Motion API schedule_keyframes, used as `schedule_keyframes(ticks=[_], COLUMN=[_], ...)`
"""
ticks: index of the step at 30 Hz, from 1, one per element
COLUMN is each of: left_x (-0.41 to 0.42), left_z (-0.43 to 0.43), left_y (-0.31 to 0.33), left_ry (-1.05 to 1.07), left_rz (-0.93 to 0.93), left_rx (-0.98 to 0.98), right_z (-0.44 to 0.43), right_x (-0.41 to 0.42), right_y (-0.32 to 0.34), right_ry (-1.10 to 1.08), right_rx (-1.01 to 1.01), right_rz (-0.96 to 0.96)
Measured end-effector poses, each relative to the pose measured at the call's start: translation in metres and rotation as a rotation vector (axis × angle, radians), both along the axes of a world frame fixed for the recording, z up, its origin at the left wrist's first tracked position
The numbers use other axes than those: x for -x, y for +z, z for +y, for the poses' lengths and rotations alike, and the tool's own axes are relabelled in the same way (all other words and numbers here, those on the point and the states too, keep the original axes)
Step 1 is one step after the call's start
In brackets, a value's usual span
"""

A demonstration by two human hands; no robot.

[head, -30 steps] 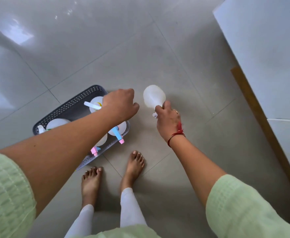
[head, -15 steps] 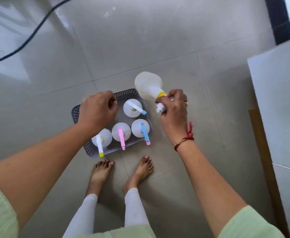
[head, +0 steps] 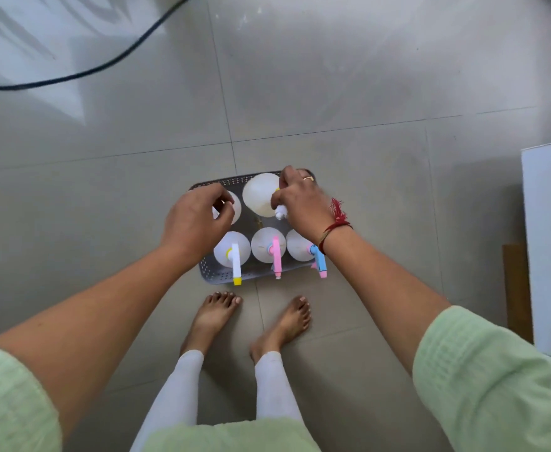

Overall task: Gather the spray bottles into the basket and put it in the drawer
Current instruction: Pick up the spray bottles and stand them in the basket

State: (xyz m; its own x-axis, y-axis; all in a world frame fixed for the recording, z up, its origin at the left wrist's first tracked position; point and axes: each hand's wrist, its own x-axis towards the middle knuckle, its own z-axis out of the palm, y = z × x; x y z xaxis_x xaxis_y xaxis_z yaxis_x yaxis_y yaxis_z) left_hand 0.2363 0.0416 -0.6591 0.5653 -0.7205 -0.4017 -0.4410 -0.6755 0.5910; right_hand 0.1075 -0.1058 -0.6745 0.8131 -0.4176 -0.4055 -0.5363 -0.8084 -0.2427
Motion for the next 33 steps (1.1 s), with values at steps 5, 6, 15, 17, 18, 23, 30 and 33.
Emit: schedule_keyframes(ticks=[5,6,15,17,18,23,30,33], left_x=[-0.008,-0.009,-0.002,-0.003,-0.003,0.003,0.016,0.014], left_z=[0.007,0.006,0.003,0.002,0.001,-0.006,-0.015,-0.014], left_y=[-0.028,-0.034,-0.084,-0.091,-0.094,-0.102,-0.107,-0.111], left_ry=[0.012,0.025,0.081,0.14,0.166,0.166,0.069,0.052], left_rz=[-0.05,-0.033,0.019,0.045,0.051,0.044,-0.041,-0.055], left_rx=[-0.198,-0.224,-0.466,-0.439,-0.42,-0.372,-0.381,-0.39], right_z=[0.003,0.004,0.01,0.004,0.001,-0.008,0.011,0.017], right_x=[-0.008,-0.011,-0.021,-0.021,-0.02,-0.012,-0.011,-0.023], right_y=[-0.023,-0.028,-0.07,-0.076,-0.079,-0.086,-0.075,-0.085], right_ry=[0.192,0.233,0.44,0.455,0.451,0.256,-0.577,-0.545], right_rx=[-0.002,-0.007,0.001,-0.012,-0.024,-0.111,-0.24,-0.238], right_rz=[0.139,0.161,0.294,0.278,0.256,0.096,-0.15,0.109])
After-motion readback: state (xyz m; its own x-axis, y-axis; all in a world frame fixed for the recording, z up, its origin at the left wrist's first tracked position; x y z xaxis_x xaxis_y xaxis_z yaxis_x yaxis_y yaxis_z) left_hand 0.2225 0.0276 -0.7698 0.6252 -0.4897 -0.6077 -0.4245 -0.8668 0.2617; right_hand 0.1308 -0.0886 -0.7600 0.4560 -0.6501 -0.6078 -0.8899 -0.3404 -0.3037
